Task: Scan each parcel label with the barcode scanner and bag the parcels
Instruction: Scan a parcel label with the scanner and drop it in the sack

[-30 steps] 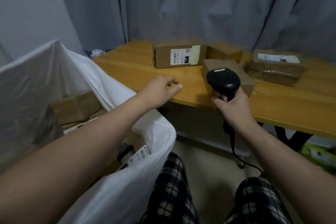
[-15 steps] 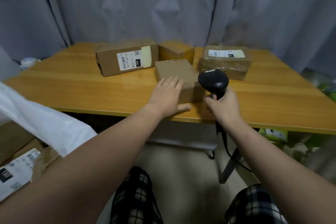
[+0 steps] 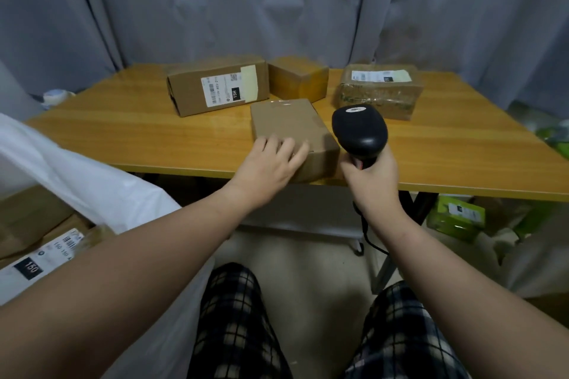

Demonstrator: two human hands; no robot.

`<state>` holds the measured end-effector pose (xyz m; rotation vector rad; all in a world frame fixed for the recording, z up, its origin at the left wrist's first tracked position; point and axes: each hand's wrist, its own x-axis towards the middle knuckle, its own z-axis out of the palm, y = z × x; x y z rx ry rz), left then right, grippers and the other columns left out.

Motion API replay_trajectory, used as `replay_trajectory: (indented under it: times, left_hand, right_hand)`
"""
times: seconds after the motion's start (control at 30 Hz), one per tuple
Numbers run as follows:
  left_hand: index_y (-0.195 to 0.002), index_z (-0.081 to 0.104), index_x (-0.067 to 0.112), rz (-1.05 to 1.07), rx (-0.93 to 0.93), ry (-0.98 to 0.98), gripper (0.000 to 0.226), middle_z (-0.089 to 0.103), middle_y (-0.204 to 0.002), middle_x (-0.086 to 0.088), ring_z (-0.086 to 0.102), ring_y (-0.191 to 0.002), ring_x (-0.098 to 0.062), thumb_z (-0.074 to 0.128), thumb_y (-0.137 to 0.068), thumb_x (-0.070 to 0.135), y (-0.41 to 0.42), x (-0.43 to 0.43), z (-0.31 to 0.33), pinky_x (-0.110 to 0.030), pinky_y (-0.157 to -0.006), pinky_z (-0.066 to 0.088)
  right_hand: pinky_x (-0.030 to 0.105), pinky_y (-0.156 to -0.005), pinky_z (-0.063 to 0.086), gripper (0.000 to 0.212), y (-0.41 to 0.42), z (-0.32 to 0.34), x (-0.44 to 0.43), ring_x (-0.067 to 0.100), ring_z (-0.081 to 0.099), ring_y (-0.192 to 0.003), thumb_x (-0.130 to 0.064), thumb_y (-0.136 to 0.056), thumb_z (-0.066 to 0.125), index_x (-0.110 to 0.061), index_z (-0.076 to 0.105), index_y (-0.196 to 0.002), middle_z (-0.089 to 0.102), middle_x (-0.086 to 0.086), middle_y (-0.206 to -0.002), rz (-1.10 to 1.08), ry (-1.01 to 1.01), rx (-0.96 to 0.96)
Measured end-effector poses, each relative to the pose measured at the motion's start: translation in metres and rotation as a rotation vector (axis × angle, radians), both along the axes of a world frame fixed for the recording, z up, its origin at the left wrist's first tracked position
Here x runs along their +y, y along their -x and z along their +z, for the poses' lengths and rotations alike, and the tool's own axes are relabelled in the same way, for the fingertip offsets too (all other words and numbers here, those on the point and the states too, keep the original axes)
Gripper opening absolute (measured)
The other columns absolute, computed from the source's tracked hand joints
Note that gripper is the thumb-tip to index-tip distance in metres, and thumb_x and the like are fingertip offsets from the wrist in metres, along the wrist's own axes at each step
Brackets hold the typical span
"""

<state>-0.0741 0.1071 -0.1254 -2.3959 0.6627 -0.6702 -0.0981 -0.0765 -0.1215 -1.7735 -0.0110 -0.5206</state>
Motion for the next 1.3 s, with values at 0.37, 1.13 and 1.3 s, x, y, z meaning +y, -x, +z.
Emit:
replay_trajectory:
  times: [0.37, 1.13, 1.3]
  left_hand:
    - [-0.153, 0.006, 0.019, -0.009, 0.444, 1.865, 0.083, 0.022, -0.156, -0.006, 0.028, -0.141, -0.020, 0.061, -0.092, 0.035, 0.007, 0.039, 0.033, -0.045, -0.116, 0.028]
    - [-0.143, -0.026, 0.047, -0.109, 0.740, 1.720, 0.115, 0.021, -0.156, -0.007, 0.037, -0.136, -0.022, 0.070, -0.087, 0.017, 0.021, 0.037, 0.031, -0.032, -0.105, 0.037]
    - [-0.144, -0.010, 0.052, -0.144, 0.599, 1.749, 0.117, 0.016, -0.158, -0.001, 0.025, -0.142, -0.021, 0.081, -0.075, 0.024, 0.011, 0.046, 0.035, -0.044, -0.113, 0.032]
  right_hand:
    - [0.001, -0.067, 0.040, 0.037, 0.019, 0.018, 0.005, -0.007, 0.057, -0.082, 0.004, -0.082, 0.067, -0.026, 0.052, -0.099, 0.058, -0.011, -0.088, 0.061, -0.094, -0.177]
    - [0.037, -0.091, 0.051, 0.019, -0.002, 0.014, -0.011, 0.018, 0.066, -0.097, -0.005, -0.085, 0.070, -0.020, 0.067, -0.096, 0.070, -0.004, -0.094, 0.219, -0.429, 0.085]
    - [0.015, -0.077, 0.049, 0.031, -0.001, 0.022, -0.009, -0.002, 0.064, -0.084, -0.003, -0.082, 0.073, 0.001, 0.061, -0.109, 0.065, -0.003, -0.089, 0.176, -0.256, -0.054]
